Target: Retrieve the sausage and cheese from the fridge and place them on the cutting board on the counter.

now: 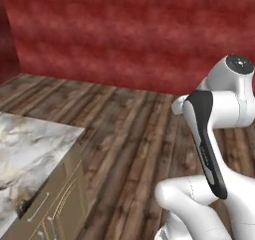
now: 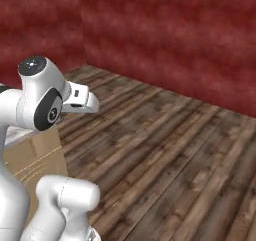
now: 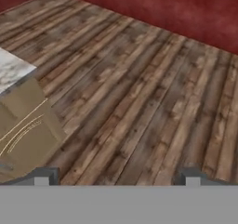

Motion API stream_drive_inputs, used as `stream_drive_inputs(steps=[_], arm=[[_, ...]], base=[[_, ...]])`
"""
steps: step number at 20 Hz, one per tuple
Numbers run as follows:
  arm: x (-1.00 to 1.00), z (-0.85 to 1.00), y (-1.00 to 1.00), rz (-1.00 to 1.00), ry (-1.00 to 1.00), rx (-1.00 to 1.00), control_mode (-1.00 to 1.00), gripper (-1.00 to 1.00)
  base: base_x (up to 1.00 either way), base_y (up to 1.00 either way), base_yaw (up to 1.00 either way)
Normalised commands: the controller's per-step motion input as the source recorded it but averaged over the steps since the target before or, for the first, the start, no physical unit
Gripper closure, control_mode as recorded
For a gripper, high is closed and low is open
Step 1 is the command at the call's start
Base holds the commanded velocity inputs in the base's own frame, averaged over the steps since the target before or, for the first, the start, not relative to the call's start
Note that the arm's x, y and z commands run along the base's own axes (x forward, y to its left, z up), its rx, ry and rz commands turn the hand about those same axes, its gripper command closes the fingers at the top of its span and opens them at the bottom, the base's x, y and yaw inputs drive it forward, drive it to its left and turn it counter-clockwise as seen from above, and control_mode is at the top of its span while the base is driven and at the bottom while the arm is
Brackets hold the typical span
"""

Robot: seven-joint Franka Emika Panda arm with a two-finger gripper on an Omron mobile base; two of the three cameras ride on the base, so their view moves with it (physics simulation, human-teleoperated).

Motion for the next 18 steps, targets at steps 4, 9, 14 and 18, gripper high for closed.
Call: stream_drive_inputs(steps=[4,9,14,18], arm=[[0.00,0.00,0.00,0.00,0.00,0.00,1.00,-1.00],[0.00,0.00,0.00,0.00,0.00,0.00,1.00,-1.00],[0.00,0.00,0.00,0.00,0.00,0.00,1.00,-1.00],[0.00,0.00,0.00,0.00,0.00,0.00,1.00,-1.00]], base=[[0.95,-0.89,-0.37],[0.96,-0.88,-0.37],[1.00,-0.64,-0.31],[1.00,-0.54,-0.31]])
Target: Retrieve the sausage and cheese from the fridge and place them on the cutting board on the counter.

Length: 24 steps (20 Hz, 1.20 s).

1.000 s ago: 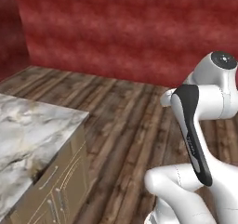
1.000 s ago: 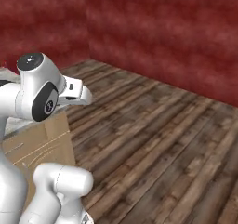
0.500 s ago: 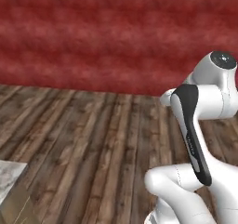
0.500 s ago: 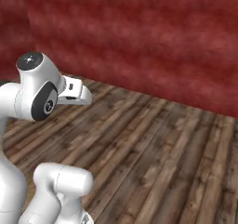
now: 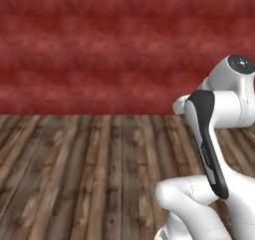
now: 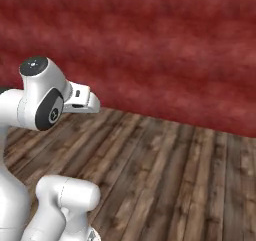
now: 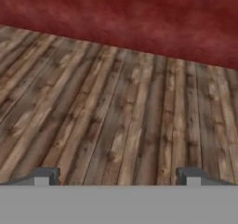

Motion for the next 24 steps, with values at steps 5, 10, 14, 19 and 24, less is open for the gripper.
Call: stream_drive_inputs(steps=[5,10,14,19,24], arm=[[0.00,0.00,0.00,0.00,0.00,0.00,1.00,-1.00],[0.00,0.00,0.00,0.00,0.00,0.00,1.00,-1.00],[0.00,0.00,0.00,0.00,0.00,0.00,1.00,-1.00],[0.00,0.00,0.00,0.00,0.00,0.00,1.00,-1.00],[0.00,0.00,0.00,0.00,0.00,0.00,1.00,-1.00]], base=[[0.72,-0.35,-0.55],[0.60,-0.24,-0.63],[0.85,-0.48,-0.49],[0.76,-0.56,-0.52],[0.97,-0.73,-0.35]])
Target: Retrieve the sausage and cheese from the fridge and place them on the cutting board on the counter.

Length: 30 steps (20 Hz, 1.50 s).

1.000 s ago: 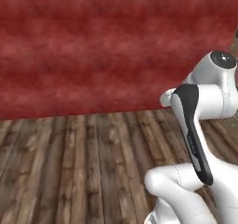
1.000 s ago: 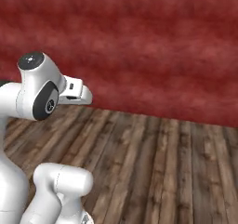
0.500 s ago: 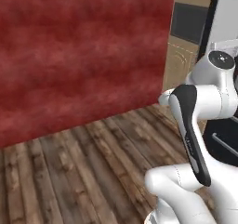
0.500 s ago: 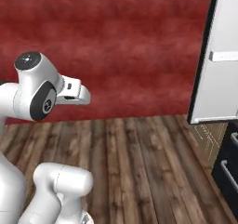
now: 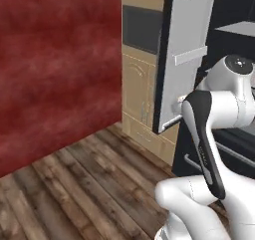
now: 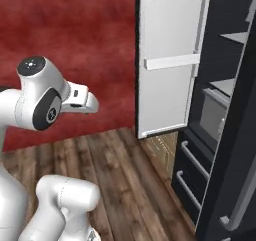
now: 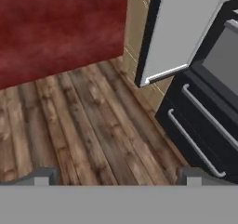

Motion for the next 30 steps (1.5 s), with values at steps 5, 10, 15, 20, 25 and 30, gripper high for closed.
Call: stream_drive_inputs(steps=[5,10,15,20,25,30], arm=[[0.00,0.00,0.00,0.00,0.00,0.00,1.00,-1.00],[0.00,0.00,0.00,0.00,0.00,0.00,1.00,-1.00],[0.00,0.00,0.00,0.00,0.00,0.00,1.00,-1.00],[0.00,0.00,0.00,0.00,0.00,0.00,1.00,-1.00],[0.00,0.00,0.00,0.00,0.00,0.00,1.00,-1.00],[0.00,0.00,0.00,0.00,0.00,0.00,1.00,-1.00]], base=[[0.71,-0.49,-0.34],[0.04,0.19,-0.32],[0.31,0.43,-0.45],[0.94,0.42,-0.35],[0.24,0.14,-0.41],[0.00,-0.30,-0.56]])
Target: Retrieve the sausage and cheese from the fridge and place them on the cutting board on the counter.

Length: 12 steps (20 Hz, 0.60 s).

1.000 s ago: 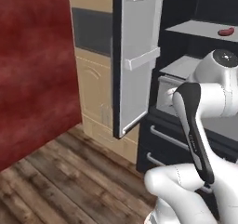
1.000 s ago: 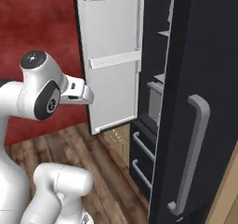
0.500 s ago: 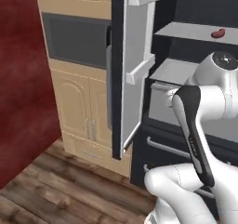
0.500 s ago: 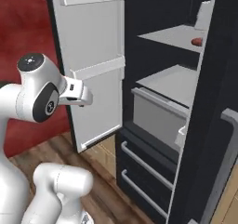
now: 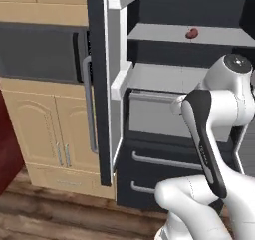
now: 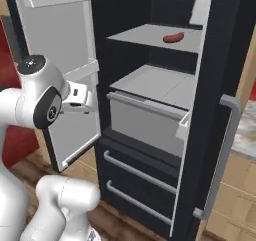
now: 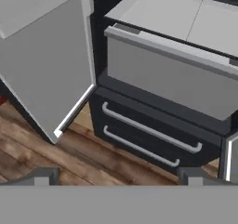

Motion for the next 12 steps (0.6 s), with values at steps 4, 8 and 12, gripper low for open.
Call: stream_drive_inputs(steps=[4,8,12], arm=[[0.00,0.00,0.00,0.00,0.00,0.00,1.00,-1.00],[0.00,0.00,0.00,0.00,0.00,0.00,1.00,-1.00],[0.00,0.00,0.00,0.00,0.00,0.00,1.00,-1.00]], base=[[0.01,-0.20,-0.51],[0.00,-0.15,-0.47],[0.20,-0.01,-0.31]])
